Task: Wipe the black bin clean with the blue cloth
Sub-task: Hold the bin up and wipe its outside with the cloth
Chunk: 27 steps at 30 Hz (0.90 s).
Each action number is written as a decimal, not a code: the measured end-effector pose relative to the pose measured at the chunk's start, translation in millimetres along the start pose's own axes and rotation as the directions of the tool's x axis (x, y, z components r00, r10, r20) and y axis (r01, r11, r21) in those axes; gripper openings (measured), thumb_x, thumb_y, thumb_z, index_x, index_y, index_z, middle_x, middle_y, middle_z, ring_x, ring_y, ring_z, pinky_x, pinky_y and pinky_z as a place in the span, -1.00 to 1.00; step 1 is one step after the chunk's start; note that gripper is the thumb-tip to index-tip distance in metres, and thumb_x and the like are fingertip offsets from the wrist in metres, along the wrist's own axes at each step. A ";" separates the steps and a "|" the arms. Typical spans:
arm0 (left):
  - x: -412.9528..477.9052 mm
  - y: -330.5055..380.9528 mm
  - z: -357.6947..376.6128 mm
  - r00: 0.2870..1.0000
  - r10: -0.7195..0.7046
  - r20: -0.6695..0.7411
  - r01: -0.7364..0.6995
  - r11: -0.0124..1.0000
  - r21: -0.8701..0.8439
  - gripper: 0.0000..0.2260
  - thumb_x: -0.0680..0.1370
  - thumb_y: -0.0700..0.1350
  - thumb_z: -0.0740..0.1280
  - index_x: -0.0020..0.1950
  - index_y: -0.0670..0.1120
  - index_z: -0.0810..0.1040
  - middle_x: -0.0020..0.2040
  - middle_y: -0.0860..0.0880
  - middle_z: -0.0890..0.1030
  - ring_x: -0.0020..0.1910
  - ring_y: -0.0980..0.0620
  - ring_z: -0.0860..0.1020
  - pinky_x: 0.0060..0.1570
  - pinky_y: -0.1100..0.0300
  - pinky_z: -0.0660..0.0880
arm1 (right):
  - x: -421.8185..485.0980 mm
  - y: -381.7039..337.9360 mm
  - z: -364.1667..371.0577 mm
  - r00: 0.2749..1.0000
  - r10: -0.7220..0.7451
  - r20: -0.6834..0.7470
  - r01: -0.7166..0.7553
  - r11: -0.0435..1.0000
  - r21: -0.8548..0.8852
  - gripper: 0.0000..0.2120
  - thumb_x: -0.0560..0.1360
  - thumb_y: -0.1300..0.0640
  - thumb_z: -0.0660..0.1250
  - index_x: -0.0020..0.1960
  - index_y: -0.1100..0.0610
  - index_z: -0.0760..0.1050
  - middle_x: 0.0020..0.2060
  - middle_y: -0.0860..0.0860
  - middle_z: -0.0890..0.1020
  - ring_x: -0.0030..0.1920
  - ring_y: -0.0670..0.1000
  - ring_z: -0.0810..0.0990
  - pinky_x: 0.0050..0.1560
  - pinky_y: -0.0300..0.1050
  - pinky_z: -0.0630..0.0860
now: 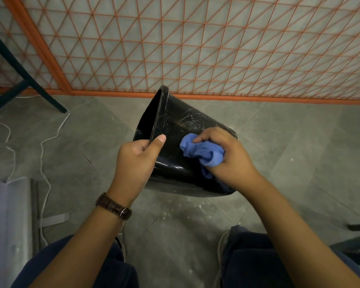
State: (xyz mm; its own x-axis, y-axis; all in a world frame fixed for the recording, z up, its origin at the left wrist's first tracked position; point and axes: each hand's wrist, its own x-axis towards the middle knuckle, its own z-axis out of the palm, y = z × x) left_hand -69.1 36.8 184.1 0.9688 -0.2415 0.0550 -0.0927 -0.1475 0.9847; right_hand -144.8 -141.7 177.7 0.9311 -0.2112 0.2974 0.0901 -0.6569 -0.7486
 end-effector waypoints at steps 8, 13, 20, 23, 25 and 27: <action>-3.3 2.4 4.0 1.000 0.001 0.006 -0.001 1.000 -0.009 -0.49 0.51 -0.06 0.34 -0.56 -0.04 0.16 -0.64 0.12 0.16 -0.61 0.14 0.16 -0.57 0.37 0.15 | 0.5 -3.8 1.0 0.998 -0.028 -0.048 0.026 0.999 -0.041 -0.63 0.32 -0.03 0.31 0.09 0.05 0.59 -0.02 -0.09 0.47 0.01 -0.15 0.50 0.04 -0.31 0.45; -4.1 -0.5 6.3 1.000 -0.004 0.031 0.003 1.000 0.013 -0.48 0.50 -0.05 0.35 -0.57 -0.01 0.15 -0.64 0.10 0.15 -0.60 0.13 0.15 -0.55 0.34 0.15 | 2.6 -0.5 -2.2 1.000 0.029 -0.012 -0.029 1.000 0.011 -0.72 0.27 0.18 0.39 -0.03 0.00 0.61 -0.05 -0.06 0.54 -0.02 -0.10 0.55 0.03 -0.10 0.52; -6.6 -1.7 10.3 0.999 0.000 0.038 0.000 1.000 -0.007 -0.48 0.51 -0.07 0.35 -0.56 -0.04 0.14 -0.65 0.12 0.14 -0.62 0.14 0.14 -0.57 0.34 0.14 | 0.2 -10.1 7.1 1.000 -0.031 -0.002 0.031 0.999 -0.034 -0.65 0.32 0.04 0.36 0.09 0.08 0.57 -0.02 -0.05 0.48 0.00 -0.11 0.50 0.01 -0.33 0.45; -7.7 -0.6 9.1 0.998 0.029 0.053 -0.029 1.000 0.002 -0.48 0.52 -0.08 0.34 -0.56 -0.04 0.15 -0.66 0.12 0.16 -0.63 0.15 0.15 -0.57 0.36 0.16 | 3.4 -4.1 1.6 0.998 0.020 -0.052 -0.021 1.000 -0.010 -0.75 0.29 0.15 0.38 -0.03 0.04 0.60 -0.07 -0.12 0.53 -0.04 -0.15 0.54 -0.01 -0.24 0.49; -7.9 -1.0 10.8 0.998 0.032 0.057 -0.032 0.999 0.001 -0.47 0.52 -0.08 0.34 -0.59 0.01 0.16 -0.67 0.11 0.16 -0.63 0.15 0.16 -0.56 0.38 0.16 | 5.7 -2.0 1.5 0.990 0.072 -0.124 -0.075 0.997 -0.015 -0.76 0.30 0.08 0.36 -0.04 0.02 0.59 -0.08 -0.17 0.52 -0.05 -0.19 0.52 -0.02 -0.35 0.46; -7.8 -2.4 13.4 0.998 0.029 0.057 -0.029 1.000 0.000 -0.46 0.52 -0.08 0.33 -0.60 0.01 0.16 -0.67 0.11 0.17 -0.64 0.15 0.16 -0.57 0.39 0.16 | 6.2 -5.9 7.4 0.985 0.071 -0.158 -0.076 0.997 -0.023 -0.65 0.29 -0.01 0.30 0.05 0.05 0.58 -0.04 -0.11 0.52 -0.03 -0.17 0.51 0.00 -0.40 0.42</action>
State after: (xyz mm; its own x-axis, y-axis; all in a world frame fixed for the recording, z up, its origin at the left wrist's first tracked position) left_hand -79.5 26.1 179.1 0.9511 -0.3000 0.0738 -0.1205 -0.1402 0.9828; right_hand -136.9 -133.7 179.6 0.8677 -0.3690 0.3331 0.0110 -0.6556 -0.7550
